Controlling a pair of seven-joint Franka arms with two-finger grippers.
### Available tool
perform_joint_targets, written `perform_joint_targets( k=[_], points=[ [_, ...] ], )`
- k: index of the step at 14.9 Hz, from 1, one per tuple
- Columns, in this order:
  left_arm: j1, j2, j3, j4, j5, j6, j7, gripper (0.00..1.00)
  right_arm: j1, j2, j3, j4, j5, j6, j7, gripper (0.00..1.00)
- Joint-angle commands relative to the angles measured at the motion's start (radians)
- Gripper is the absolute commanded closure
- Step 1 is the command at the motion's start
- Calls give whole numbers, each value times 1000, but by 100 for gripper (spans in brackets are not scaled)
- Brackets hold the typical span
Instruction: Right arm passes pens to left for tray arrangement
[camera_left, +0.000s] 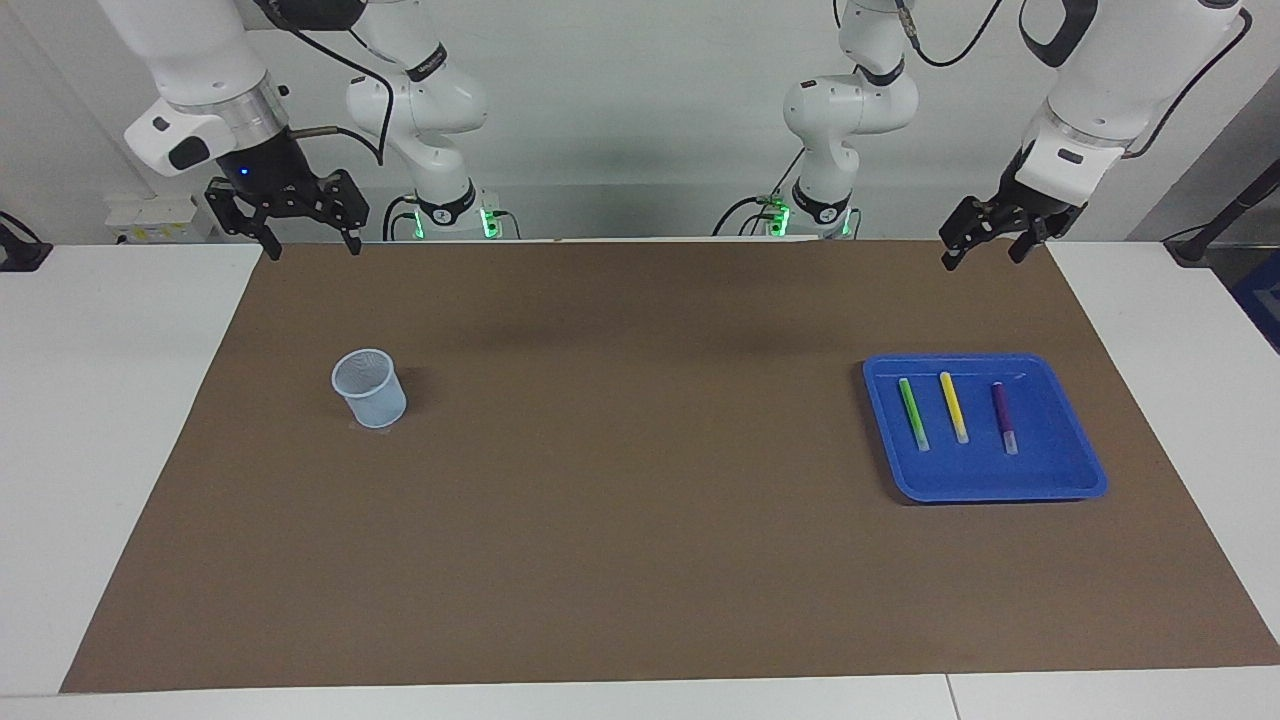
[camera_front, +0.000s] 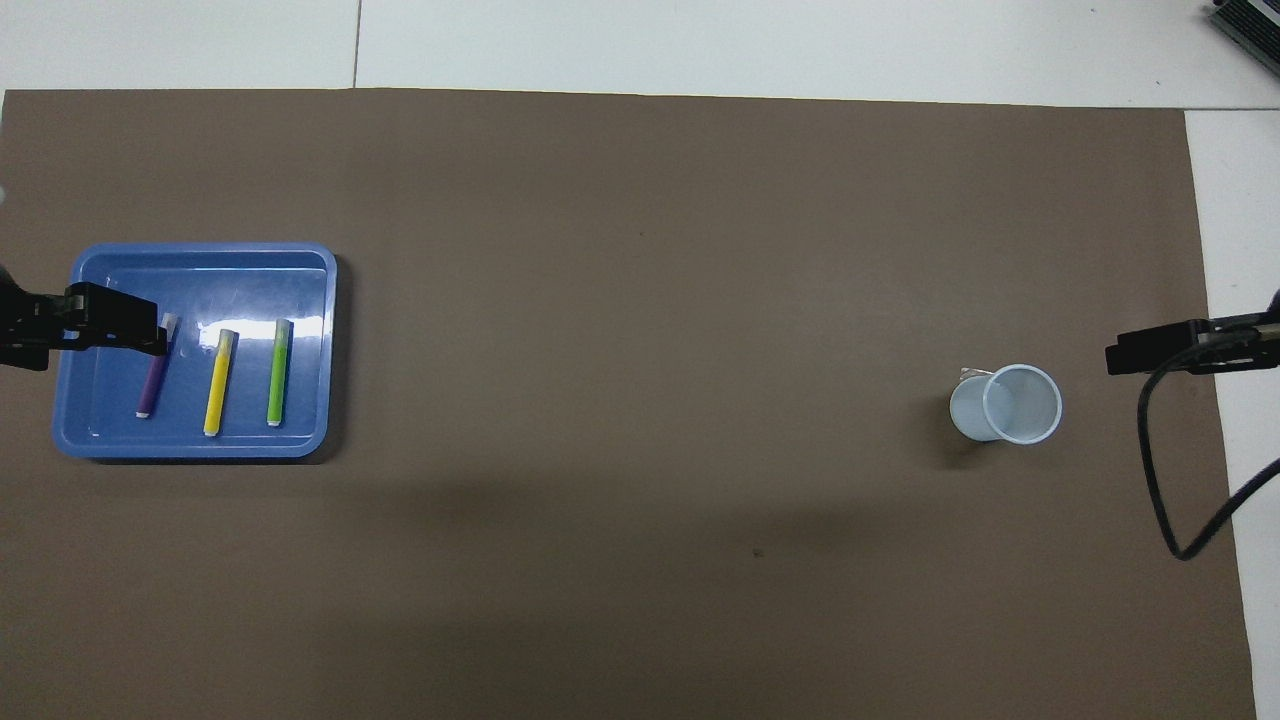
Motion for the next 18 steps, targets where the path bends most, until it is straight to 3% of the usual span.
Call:
perform_joint_targets(
  k=[1,5,18],
  points=[
    [10,-13,-2,0,-5,-9,31,0,-4,-80,1,-16,-3,1,-6,0],
    [10,-13,-2,0,-5,-7,31,0,-4,-117,1,-16,-3,0,-6,0],
    [11,-13,-2,2,-5,-6,30,0,-4,-119,1,-16,-3,0,-6,0]
  ],
)
